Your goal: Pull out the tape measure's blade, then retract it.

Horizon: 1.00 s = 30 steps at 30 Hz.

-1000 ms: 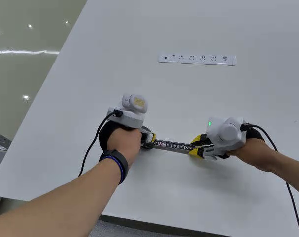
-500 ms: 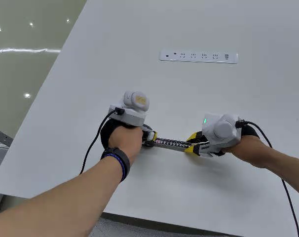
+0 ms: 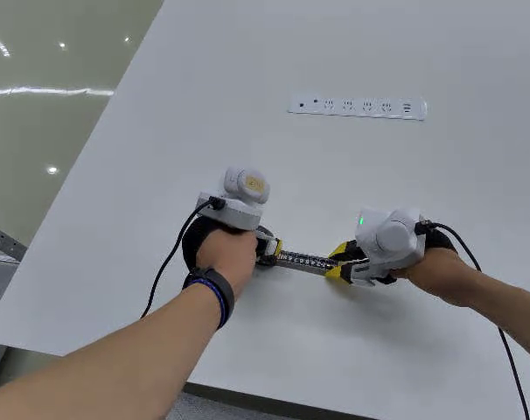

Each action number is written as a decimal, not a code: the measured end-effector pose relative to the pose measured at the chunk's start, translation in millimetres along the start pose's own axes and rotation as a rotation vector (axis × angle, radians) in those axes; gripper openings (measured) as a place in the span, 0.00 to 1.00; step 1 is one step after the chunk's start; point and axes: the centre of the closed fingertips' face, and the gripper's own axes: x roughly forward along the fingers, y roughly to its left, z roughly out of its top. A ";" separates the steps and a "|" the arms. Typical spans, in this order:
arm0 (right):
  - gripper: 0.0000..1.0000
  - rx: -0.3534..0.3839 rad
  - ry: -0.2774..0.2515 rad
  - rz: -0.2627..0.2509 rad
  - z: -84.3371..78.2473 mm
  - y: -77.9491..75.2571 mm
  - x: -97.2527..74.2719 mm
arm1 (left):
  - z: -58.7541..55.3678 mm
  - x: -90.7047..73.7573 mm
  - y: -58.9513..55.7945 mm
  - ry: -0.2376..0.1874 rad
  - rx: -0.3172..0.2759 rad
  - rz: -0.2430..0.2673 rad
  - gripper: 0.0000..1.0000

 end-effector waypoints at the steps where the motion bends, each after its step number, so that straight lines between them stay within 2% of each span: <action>1: 0.15 0.000 0.000 0.000 0.3 0.0 0.3 | -0.1 0.1 -0.1 0.000 0.000 0.000 0.57; 30: 0.14 -0.018 -0.018 0.021 15.8 0.4 14.9 | 0.7 3.1 -0.2 -0.004 -0.001 -0.002 0.57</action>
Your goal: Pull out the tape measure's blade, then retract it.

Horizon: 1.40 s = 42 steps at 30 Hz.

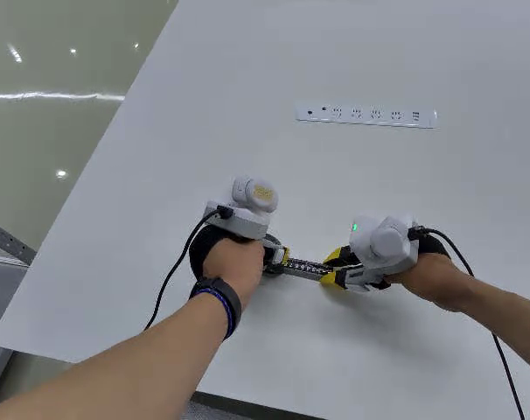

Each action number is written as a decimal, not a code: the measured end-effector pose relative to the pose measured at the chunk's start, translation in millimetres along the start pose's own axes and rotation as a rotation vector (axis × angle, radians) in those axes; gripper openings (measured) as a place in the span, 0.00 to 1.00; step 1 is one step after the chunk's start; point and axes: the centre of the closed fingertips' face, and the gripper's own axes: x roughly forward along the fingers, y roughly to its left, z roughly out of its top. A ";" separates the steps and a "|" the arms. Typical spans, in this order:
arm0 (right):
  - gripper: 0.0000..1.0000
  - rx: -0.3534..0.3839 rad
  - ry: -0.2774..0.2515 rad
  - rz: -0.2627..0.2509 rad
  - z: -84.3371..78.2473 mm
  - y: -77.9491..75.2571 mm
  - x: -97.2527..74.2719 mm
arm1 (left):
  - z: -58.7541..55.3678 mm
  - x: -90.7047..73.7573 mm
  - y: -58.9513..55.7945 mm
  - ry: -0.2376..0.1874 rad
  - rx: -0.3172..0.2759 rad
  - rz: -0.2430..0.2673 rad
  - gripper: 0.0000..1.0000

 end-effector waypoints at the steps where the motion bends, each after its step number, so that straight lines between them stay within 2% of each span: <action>1: 0.14 0.001 -0.001 0.000 0.5 -0.1 0.4 | -0.1 -0.2 -0.1 0.000 0.000 0.001 0.57; 23: 0.14 -0.021 -0.008 0.010 16.6 -3.7 16.4 | 0.0 -0.3 0.8 0.004 0.001 0.003 0.57; 42: 0.14 -0.020 -0.013 0.018 21.4 -3.7 21.1 | 0.1 -0.2 0.9 0.003 -0.002 0.002 0.57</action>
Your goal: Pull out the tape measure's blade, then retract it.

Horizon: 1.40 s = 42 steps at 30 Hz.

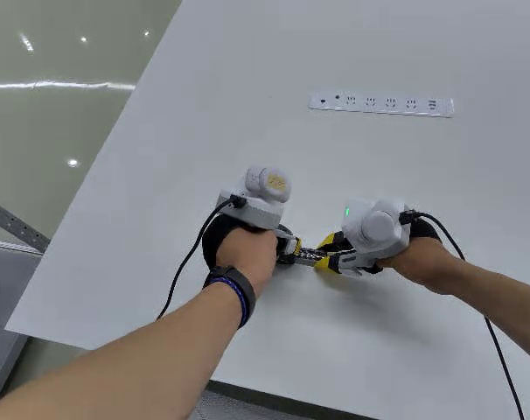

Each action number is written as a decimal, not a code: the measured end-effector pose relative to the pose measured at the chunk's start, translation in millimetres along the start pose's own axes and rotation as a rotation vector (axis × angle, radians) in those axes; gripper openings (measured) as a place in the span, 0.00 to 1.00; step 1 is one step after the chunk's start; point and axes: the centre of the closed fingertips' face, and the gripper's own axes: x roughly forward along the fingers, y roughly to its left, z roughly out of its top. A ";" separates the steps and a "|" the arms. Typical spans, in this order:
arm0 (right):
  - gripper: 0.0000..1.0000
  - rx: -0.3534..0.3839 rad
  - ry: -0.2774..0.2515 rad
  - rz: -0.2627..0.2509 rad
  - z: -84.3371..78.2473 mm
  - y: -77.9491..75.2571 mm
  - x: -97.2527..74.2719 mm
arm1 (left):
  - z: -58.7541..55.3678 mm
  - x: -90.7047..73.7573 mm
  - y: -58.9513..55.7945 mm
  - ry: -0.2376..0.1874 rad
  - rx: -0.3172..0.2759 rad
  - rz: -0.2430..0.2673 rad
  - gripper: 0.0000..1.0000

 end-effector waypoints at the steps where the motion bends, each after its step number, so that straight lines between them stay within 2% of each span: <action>1: 0.14 0.000 0.000 0.000 0.0 0.1 0.0 | 0.0 0.0 0.0 0.000 0.000 0.000 0.57; 9: 0.15 0.002 -0.021 -0.004 2.8 1.4 2.8 | -0.4 -0.1 0.8 -0.003 0.003 0.001 0.57; 13: 0.16 -0.032 -0.006 -0.009 0.4 2.5 3.8 | -0.6 -0.4 0.8 -0.004 0.004 -0.002 0.57; 14: 0.17 -0.048 -0.022 -0.002 2.8 3.5 3.8 | -0.6 -0.3 0.8 -0.003 0.005 -0.002 0.57; 15: 0.17 -0.032 -0.008 -0.005 -1.0 3.3 1.5 | -0.6 -0.3 0.9 -0.003 0.004 -0.003 0.57; 18: 0.18 -0.022 -0.019 -0.007 -3.7 -1.1 -2.3 | -0.4 -0.4 0.8 -0.005 0.005 -0.003 0.57; 21: 0.17 -0.024 -0.022 -0.003 -3.3 0.8 -1.3 | -0.2 -0.6 0.7 -0.004 0.006 -0.003 0.57; 22: 0.15 -0.046 -0.023 0.010 -2.8 4.5 -0.2 | -0.2 -0.6 0.7 -0.004 0.006 -0.004 0.57; 26: 0.14 -0.029 -0.030 0.005 -2.5 2.3 0.0 | -0.1 -0.5 0.8 -0.003 0.006 -0.003 0.57; 42: 0.12 -0.036 -0.032 0.003 3.1 1.1 8.9 | 0.2 0.4 4.3 0.002 -0.003 -0.003 0.57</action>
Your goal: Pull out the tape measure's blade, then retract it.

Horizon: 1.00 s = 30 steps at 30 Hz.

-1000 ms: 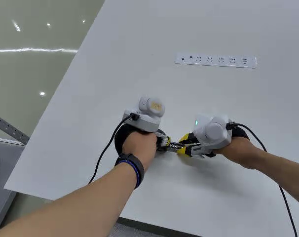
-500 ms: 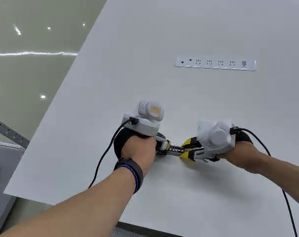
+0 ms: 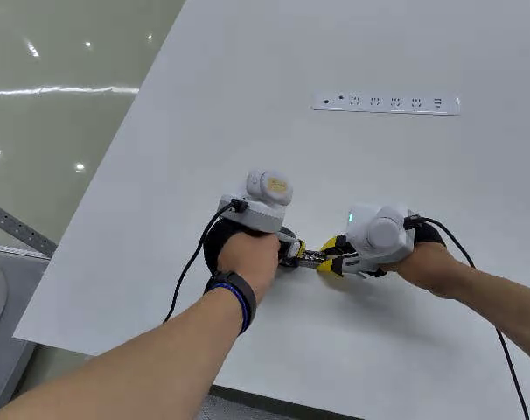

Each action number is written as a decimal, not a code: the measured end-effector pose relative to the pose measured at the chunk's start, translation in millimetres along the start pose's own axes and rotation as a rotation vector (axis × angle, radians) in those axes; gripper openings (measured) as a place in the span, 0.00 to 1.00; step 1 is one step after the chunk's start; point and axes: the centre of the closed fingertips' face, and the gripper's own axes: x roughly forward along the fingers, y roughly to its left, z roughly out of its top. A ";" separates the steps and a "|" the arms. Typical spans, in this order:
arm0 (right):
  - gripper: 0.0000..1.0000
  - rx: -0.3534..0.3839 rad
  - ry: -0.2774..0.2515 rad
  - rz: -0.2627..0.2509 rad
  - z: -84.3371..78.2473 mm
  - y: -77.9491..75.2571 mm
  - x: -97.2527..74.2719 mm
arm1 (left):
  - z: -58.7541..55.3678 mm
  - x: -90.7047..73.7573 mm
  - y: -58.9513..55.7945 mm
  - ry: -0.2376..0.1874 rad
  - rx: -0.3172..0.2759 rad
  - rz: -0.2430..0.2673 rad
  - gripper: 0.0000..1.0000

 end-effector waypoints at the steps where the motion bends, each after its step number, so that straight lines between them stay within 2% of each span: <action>1: 0.12 0.003 0.000 0.001 0.1 0.1 0.4 | 0.1 0.1 0.3 -0.001 -0.001 0.000 0.57; 17: 0.12 0.001 -0.004 0.004 5.6 1.1 6.0 | -0.6 -0.1 0.5 -0.003 0.018 0.028 0.57; 30: 0.12 0.003 -0.016 0.013 11.1 1.9 11.7 | 1.1 1.4 3.4 -0.008 0.001 0.013 0.57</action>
